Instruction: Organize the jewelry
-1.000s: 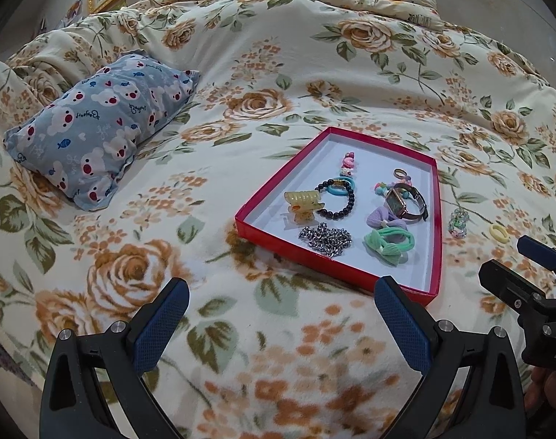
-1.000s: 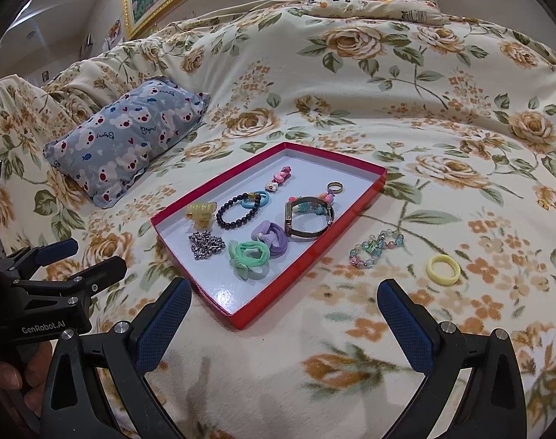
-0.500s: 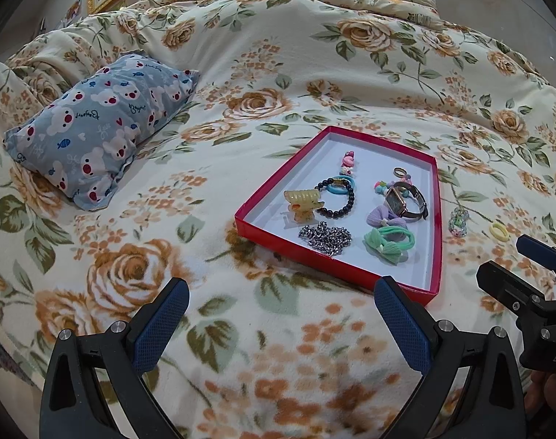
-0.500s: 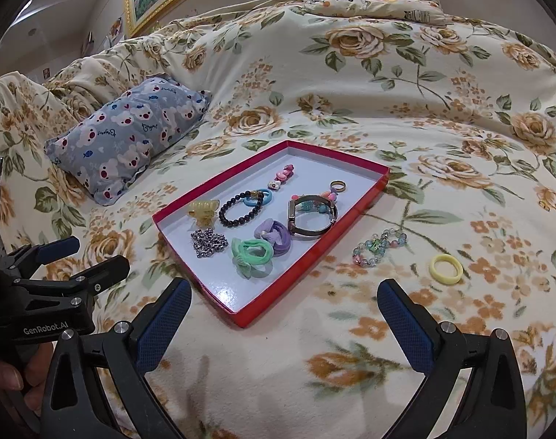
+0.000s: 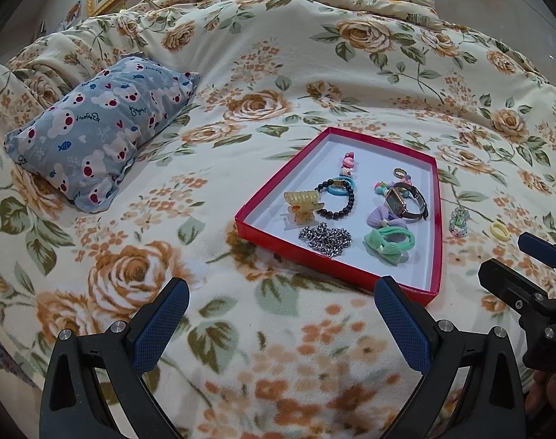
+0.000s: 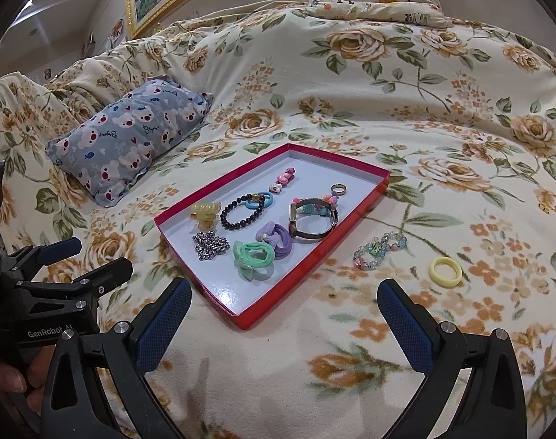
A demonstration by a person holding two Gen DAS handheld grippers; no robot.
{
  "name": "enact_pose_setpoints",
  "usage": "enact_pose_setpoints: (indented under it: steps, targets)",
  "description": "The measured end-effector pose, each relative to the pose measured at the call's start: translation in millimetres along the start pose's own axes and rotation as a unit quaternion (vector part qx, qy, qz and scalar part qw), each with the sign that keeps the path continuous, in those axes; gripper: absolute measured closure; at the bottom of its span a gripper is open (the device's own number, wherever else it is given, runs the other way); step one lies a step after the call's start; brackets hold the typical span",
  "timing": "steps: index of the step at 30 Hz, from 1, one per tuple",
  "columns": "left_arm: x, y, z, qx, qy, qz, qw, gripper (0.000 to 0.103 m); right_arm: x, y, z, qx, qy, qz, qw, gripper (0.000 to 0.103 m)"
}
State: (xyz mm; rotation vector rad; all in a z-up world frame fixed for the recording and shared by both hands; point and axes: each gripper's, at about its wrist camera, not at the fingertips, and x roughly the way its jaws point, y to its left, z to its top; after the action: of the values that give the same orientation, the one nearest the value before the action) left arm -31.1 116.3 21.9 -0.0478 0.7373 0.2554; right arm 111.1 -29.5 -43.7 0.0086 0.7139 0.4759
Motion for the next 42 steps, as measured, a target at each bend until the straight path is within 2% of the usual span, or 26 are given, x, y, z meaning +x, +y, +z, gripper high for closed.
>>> enact_pose_setpoints:
  steps: [42]
  targets:
    - [-6.9,0.1,-0.9,0.007,-0.012,0.0,0.9999,0.001,-7.7,1.4,2.8,-0.002,-0.009,0.003,1.0,0.001]
